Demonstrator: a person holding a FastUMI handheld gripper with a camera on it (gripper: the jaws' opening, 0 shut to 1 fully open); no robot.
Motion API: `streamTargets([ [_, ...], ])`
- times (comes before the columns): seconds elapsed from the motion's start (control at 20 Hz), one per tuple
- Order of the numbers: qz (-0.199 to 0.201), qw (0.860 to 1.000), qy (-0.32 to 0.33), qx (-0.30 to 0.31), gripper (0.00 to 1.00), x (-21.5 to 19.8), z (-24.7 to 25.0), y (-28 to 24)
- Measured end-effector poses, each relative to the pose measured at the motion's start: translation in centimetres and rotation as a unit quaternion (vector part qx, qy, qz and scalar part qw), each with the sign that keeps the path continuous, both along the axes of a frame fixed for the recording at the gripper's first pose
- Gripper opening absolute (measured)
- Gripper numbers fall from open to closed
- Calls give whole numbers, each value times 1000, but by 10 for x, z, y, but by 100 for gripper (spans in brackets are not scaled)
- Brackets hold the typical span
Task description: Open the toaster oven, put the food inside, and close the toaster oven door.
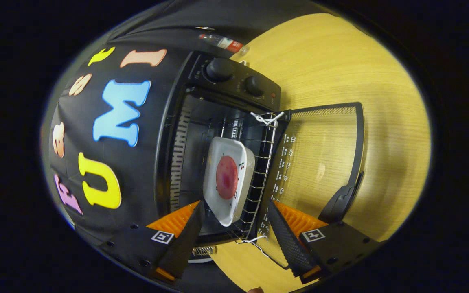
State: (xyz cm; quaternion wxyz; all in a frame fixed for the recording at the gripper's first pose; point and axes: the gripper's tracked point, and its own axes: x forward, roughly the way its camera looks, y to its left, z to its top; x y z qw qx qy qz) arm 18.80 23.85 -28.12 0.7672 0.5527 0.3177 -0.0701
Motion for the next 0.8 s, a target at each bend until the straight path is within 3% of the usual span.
streamTargets([
  [0.15, 86, 993, -33, -70, 98, -19, 12, 2],
  [0.35, 175, 972, -57, -145, 98, -47, 16, -2],
  [0.6, 252, 934, -62, -244, 98, -72, 9, -19],
  [0.8, 308, 896, -55, -316, 98, -87, 2, -30],
])
